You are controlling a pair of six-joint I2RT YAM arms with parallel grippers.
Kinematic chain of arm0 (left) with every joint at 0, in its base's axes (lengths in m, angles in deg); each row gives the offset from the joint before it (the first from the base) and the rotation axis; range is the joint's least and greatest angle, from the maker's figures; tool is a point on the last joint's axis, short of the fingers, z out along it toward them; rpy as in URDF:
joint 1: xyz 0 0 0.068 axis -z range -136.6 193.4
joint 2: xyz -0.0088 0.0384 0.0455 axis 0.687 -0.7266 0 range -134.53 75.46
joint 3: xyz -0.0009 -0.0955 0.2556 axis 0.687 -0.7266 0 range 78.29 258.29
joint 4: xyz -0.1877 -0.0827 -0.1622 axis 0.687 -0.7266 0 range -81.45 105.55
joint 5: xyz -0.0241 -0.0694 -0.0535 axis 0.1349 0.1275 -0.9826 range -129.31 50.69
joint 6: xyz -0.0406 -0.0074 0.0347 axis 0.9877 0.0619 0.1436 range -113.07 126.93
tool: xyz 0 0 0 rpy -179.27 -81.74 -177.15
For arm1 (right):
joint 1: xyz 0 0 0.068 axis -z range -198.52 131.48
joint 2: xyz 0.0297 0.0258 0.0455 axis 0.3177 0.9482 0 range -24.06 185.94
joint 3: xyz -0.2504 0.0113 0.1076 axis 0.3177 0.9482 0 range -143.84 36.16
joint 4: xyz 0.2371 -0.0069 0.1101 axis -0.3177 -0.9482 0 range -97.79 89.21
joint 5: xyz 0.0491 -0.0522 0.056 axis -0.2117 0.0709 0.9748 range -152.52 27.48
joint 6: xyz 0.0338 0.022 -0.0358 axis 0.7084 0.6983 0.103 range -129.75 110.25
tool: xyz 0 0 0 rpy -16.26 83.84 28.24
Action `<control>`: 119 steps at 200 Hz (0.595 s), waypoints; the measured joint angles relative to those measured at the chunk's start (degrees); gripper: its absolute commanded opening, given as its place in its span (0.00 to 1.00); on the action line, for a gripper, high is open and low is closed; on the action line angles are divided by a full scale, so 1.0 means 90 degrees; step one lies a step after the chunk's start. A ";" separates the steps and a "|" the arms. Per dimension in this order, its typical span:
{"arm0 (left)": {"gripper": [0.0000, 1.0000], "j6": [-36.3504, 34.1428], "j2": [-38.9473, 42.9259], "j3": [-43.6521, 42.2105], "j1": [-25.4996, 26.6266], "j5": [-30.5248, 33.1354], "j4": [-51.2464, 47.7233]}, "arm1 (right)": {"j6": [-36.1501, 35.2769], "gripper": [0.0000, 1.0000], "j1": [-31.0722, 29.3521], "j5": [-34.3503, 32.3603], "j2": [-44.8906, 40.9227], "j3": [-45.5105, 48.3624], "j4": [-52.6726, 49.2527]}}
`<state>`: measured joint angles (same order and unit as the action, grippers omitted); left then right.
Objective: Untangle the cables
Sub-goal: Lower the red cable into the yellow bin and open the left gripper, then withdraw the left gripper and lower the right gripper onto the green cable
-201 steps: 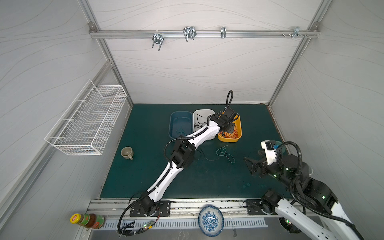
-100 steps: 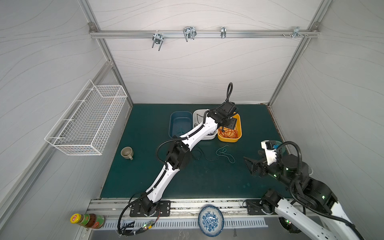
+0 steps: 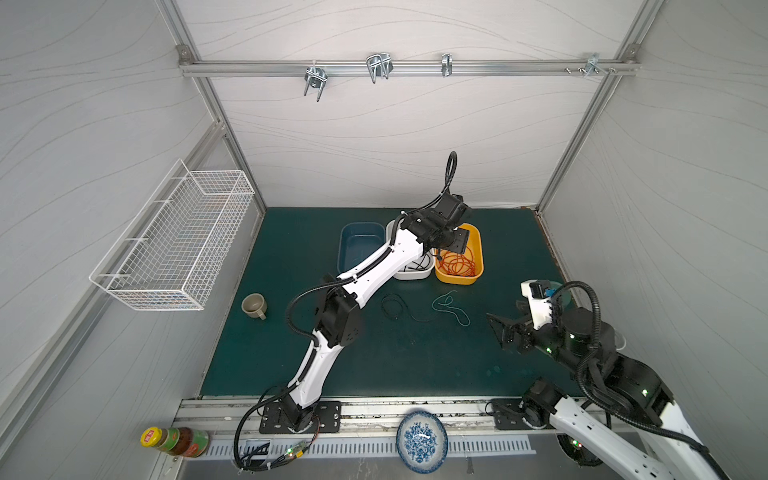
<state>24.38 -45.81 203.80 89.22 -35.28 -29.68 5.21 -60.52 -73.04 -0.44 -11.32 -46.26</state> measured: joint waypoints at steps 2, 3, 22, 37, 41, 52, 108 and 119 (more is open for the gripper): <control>0.65 0.0012 0.0095 -0.0107 0.0000 0.0015 0.0005 | 0.0000 0.99 0.0000 -0.0002 0.0012 0.0000 -0.0002; 0.65 0.0019 0.0151 -0.0172 0.0000 0.0022 0.0005 | 0.0000 0.99 0.0000 -0.0005 0.0019 0.0000 -0.0005; 0.67 0.0090 0.1081 -0.1154 0.0000 0.0250 0.0058 | 0.0002 0.99 0.0000 0.0002 0.0209 0.0000 -0.0005; 0.68 0.0138 0.1841 -0.2062 -0.0002 0.0437 0.0172 | 0.0024 0.99 0.0000 0.0034 0.0437 0.0000 -0.0005; 0.68 0.0143 0.2059 -0.2324 -0.0002 0.0491 0.0185 | 0.0029 0.99 0.0000 0.0044 0.0505 0.0000 -0.0005; 0.68 0.0153 0.2518 -0.2912 0.0000 0.0590 0.0182 | 0.0058 0.99 0.0000 0.0070 0.0685 -0.0002 -0.0007; 0.70 0.0041 0.4012 -0.5081 0.0000 0.1180 -0.0041 | 0.0546 0.99 0.0000 0.0109 0.1428 -0.0044 -0.0034; 0.70 0.0017 0.4330 -0.5418 0.0000 0.1319 -0.0151 | 0.0685 0.99 -0.0002 0.0168 0.1530 -0.0019 0.0027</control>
<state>24.54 -6.84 155.04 89.22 -23.41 -31.04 11.37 -60.54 -71.53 13.33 -11.49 -46.02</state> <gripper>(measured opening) 0.696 0.989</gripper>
